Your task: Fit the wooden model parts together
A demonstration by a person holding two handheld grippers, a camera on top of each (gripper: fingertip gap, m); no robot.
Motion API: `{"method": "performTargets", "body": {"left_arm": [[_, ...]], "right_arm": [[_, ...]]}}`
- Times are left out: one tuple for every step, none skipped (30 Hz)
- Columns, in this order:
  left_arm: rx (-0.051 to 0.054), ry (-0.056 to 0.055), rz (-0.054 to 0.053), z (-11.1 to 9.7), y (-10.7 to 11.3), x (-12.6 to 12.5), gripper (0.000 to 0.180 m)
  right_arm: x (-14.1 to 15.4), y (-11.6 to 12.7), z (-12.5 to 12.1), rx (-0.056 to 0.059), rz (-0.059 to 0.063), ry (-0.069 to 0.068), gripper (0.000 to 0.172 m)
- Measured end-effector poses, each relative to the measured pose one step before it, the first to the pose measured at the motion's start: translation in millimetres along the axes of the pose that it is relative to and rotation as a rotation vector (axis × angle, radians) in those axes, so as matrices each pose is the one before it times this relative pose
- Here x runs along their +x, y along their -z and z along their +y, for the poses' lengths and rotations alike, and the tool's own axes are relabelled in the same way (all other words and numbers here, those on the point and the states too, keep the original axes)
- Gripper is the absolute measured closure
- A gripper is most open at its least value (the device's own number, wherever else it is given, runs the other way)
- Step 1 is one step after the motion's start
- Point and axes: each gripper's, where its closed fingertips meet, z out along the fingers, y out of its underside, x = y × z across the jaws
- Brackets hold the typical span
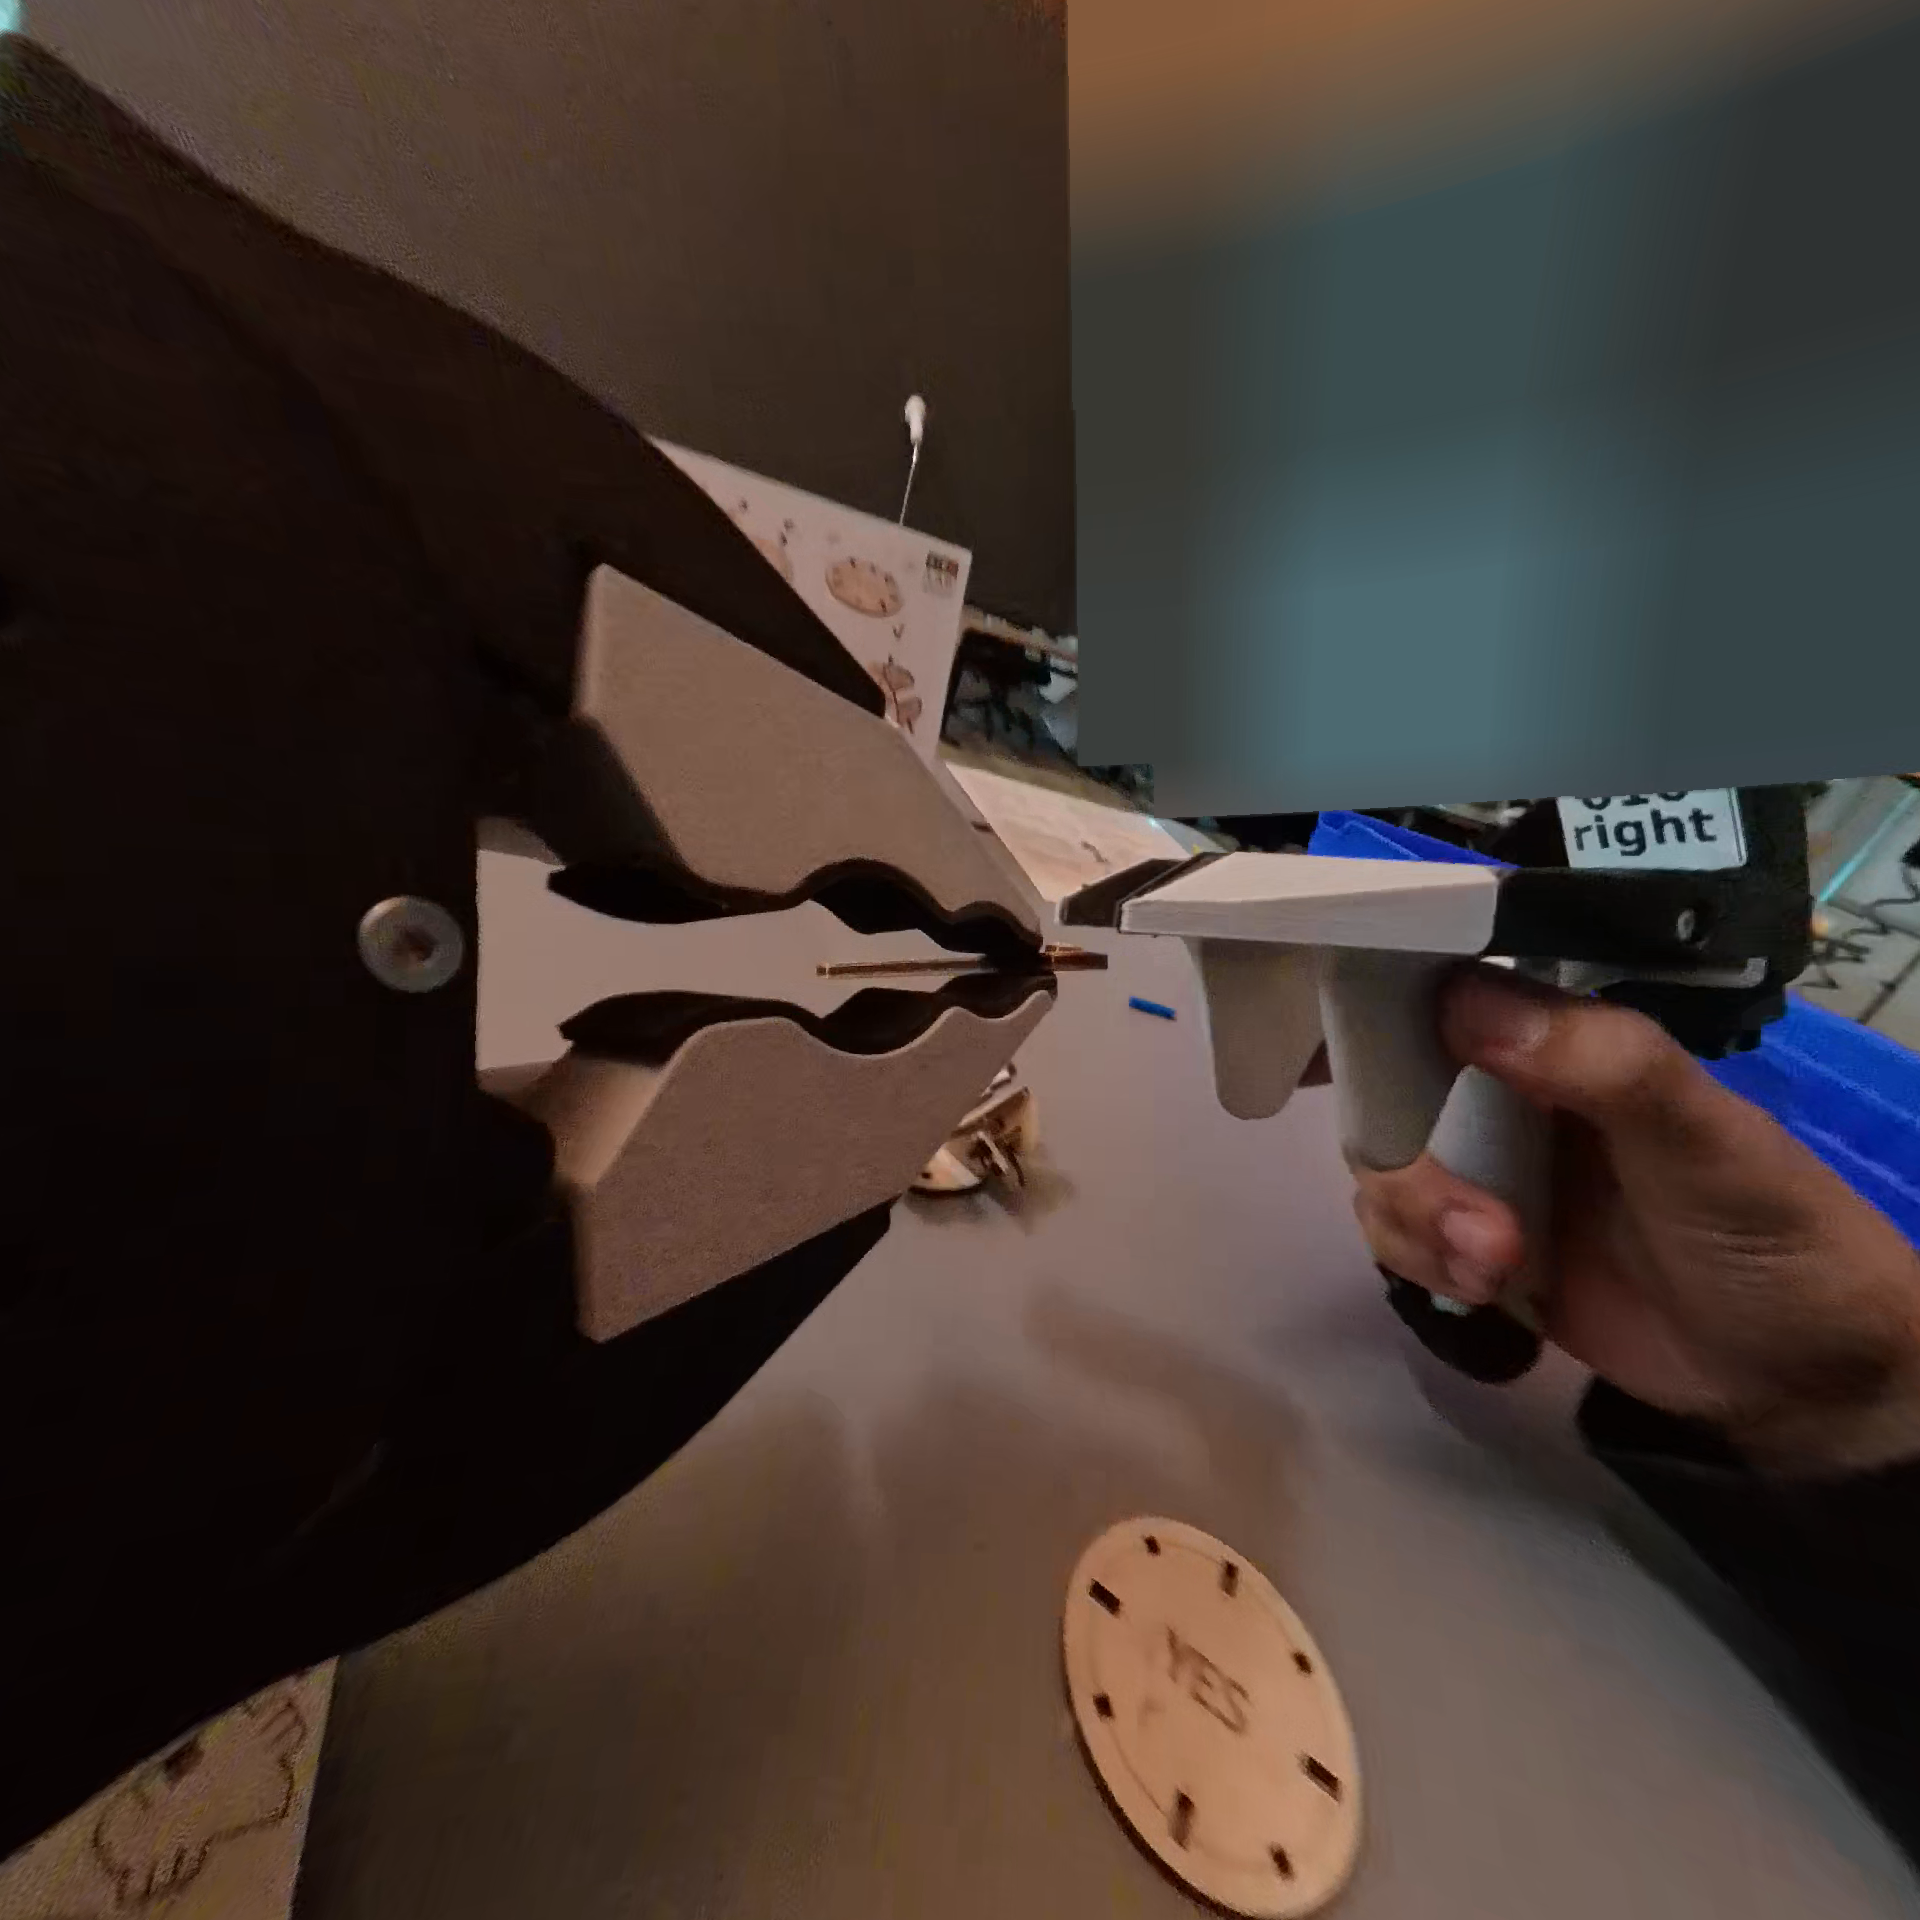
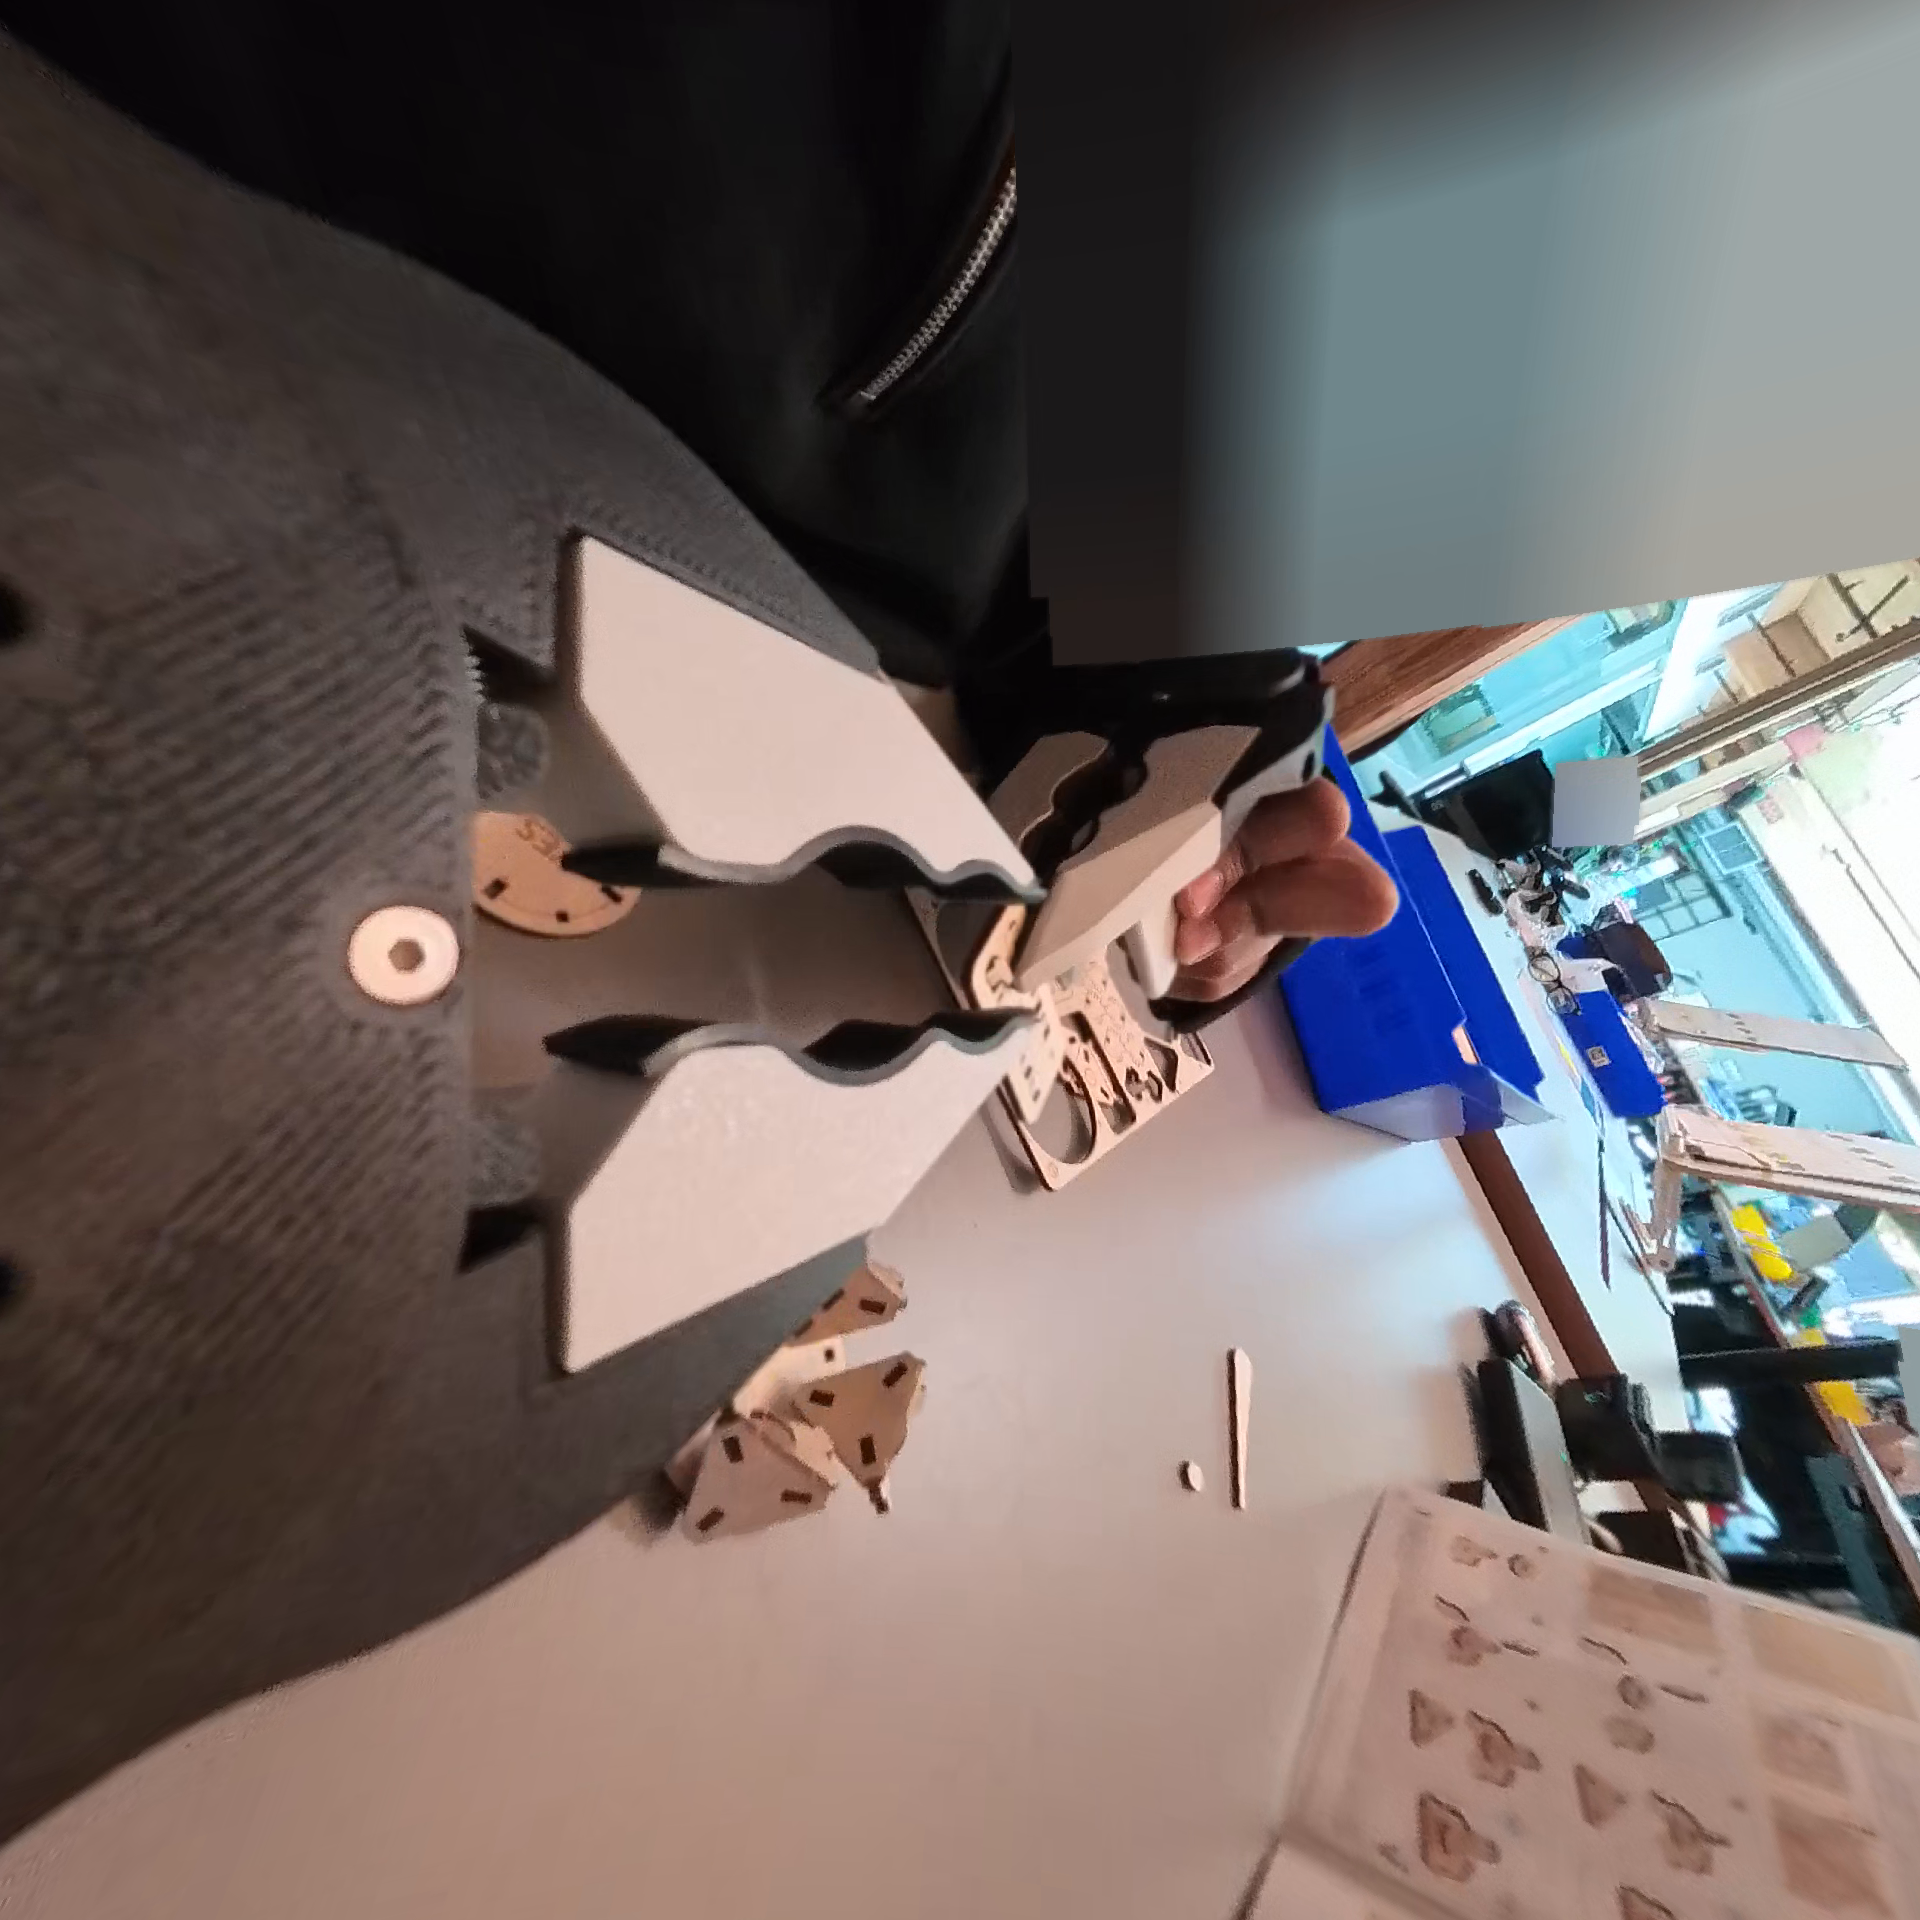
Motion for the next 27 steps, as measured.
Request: {"method": "performTargets", "body": {"left_arm": [[-0.0162, -0.0427, -0.0149, 1.21, -0.45, -0.01, 0.180], [-0.0151, -0.0429, -0.0153, 0.69, -0.44, -0.04, 0.180], [-0.0124, -0.0432, -0.0141, 0.01, -0.33, 0.14, 0.180], [-0.0152, -0.0418, -0.0089, 0.12, -0.70, 0.93, 0.180], [-0.0183, -0.0391, -0.0049, 0.51, -1.04, 1.44, 0.180], [-0.0130, -0.0359, -0.0055, -0.11, -0.72, 1.41, 0.180], [-0.0100, -0.0306, -0.0037, -0.39, -0.56, 1.44, 0.180], [-0.0155, -0.0228, 0.0020, 0.71, -0.89, 1.69, 0.180], [-0.0141, -0.0161, 0.0048, 0.99, -0.92, 1.70, 0.180], [-0.0101, -0.0089, 0.0031, 0.71, -0.71, 1.24, 0.180], [-0.0073, -0.0035, 0.0023, 0.83, -0.48, 0.66, 0.180], [-0.0054, 0.0024, 0.0065, 0.62, -0.42, 0.75, 0.180], [-0.0037, 0.0066, 0.0056, 0.68, -0.45, 0.58, 0.180], [-0.0007, 0.0076, 0.0036, 0.24, -0.30, 0.43, 0.180], [-0.0036, 0.0023, 0.0042, 0.82, -0.48, 0.55, 0.180], [-0.0018, 0.0002, 0.0032, 0.33, -0.43, 0.75, 0.180], [0.0001, -0.0041, -0.0033, -0.25, -0.17, -0.01, 0.180], [-0.0007, -0.0037, -0.0033, -0.35, -0.18, -0.27, 0.180], [-0.0031, 0.0033, 0.0023, 0.00, -0.39, 0.20, 0.180], [0.0013, 0.0048, 0.0074, -0.27, 0.01, 0.89, 0.180], [0.0228, 0.0083, -0.0019, -3.31, 1.79, -0.57, 0.180], [0.0103, 0.0111, -0.0047, -1.78, 1.19, -1.53, 0.180], [-0.0057, 0.0087, 0.0013, 0.53, -0.02, -0.89, 0.180], [-0.0078, 0.0043, 0.0048, 1.30, -0.56, 0.10, 0.180], [-0.0017, 0.0005, 0.0020, 0.82, -0.42, 0.50, 0.180], [-0.0011, -0.0016, 0.0020, 0.96, -0.37, 0.94, 0.180], [-0.0019, -0.0035, 0.0008, 0.81, -0.32, 0.80, 0.180]], "right_arm": [[1.63, -0.81, 1.39, -0.0027, 0.0013, -0.0195, 0.153], [2.34, -0.85, 1.95, -0.0065, 0.0087, -0.0114, 0.153], [2.11, -0.79, 2.06, -0.0093, 0.0098, -0.0073, 0.153], [1.95, -0.63, 1.70, -0.0074, 0.0098, -0.0067, 0.154], [1.35, -0.55, 1.09, -0.0040, 0.0054, -0.0081, 0.155], [1.43, -0.41, 0.98, -0.0031, 0.0048, -0.0119, 0.157], [2.14, -0.02, 1.26, -0.0045, 0.0092, -0.0124, 0.160], [1.44, -0.06, 1.37, -0.0080, 0.0059, -0.0057, 0.161], [1.68, -0.09, 1.55, -0.0115, 0.0117, 0.0040, 0.161], [1.16, -0.11, 0.90, -0.0101, 0.0159, 0.0158, 0.161], [0.98, -0.12, 0.30, -0.0084, 0.0197, 0.0226, 0.162], [0.59, -0.24, 0.38, -0.0098, 0.0197, 0.0245, 0.163], [-2.17, -0.46, -0.02, -0.0064, 0.0029, 0.0268, 0.172], [-0.13, -0.54, 0.01, -0.0049, 0.0144, 0.0153, 0.172], [0.86, -0.37, 0.52, -0.0051, 0.0132, 0.0061, 0.172], [0.73, -0.06, 0.62, -0.0042, 0.0034, -0.0076, 0.172], [0.13, 0.29, -0.09, 0.0017, -0.0042, -0.0118, 0.172], [0.02, 0.53, -0.40, 0.0040, -0.0067, -0.0113, 0.172], [0.74, 0.53, -0.47, 0.0024, -0.0008, -0.0095, 0.172], [6.21, 1.19, -0.24, 0.0027, 0.0398, -0.0058, 0.172], [13.04, 4.04, 1.00, -0.0085, 0.0851, 0.0256, 0.172], [9.54, 5.07, -0.73, -0.0012, 0.0612, 0.0272, 0.172], [0.35, 4.98, -6.36, 0.0362, -0.0035, 0.0023, 0.172], [-5.14, 3.98, -8.94, 0.0553, -0.0448, -0.0292, 0.172], [-7.37, 2.43, -6.71, 0.0447, -0.0636, -0.0406, 0.172], [-6.61, 0.66, -2.80, 0.0210, -0.0610, -0.0406, 0.172], [-2.99, -0.81, 0.62, 0.0002, -0.0356, -0.0339, 0.164]]}}
